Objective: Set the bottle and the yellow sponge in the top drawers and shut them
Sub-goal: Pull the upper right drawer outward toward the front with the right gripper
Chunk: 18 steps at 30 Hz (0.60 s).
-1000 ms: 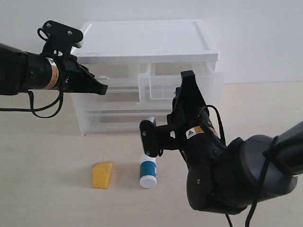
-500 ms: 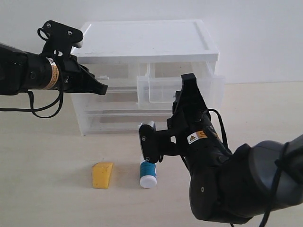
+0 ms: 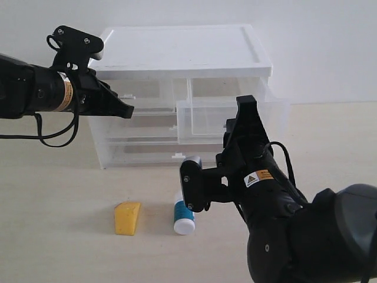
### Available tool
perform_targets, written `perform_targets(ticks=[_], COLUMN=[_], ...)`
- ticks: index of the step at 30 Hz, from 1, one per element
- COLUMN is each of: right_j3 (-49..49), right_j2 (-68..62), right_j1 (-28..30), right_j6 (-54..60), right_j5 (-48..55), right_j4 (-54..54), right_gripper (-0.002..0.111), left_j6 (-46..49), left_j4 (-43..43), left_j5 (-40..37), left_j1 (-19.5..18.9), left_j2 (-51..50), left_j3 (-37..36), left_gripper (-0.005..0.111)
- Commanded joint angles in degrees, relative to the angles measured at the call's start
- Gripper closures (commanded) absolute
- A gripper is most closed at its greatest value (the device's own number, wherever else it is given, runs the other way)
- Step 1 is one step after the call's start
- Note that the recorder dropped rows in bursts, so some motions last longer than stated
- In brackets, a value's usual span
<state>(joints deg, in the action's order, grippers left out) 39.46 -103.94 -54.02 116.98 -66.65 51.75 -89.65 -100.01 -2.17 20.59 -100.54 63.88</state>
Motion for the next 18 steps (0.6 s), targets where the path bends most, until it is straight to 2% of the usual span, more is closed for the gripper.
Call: perform_targets(ticks=[1,15,18], right_j3=[-0.06,-0.06,-0.06], right_j2=[0.99,0.99,0.99], right_j1=[-0.28,-1.18,-1.18], right_j6=[0.30,-2.44,-4.57], right_j5=[-3.31,-3.31,-3.31], right_j4=[-0.77,-0.16,-0.16], right_gripper=[0.108,0.108,0.100], left_j6=[0.06,0.06,0.06], left_j4=[0.06,0.06,0.06], left_j5=[-0.16,-0.16,-0.16], left_j1=[-0.06,-0.06,-0.06], left_j2=[0.18,0.18,0.18], left_j3=[0.07,0.04,0.04], left_gripper=[0.103,0.103,0.103])
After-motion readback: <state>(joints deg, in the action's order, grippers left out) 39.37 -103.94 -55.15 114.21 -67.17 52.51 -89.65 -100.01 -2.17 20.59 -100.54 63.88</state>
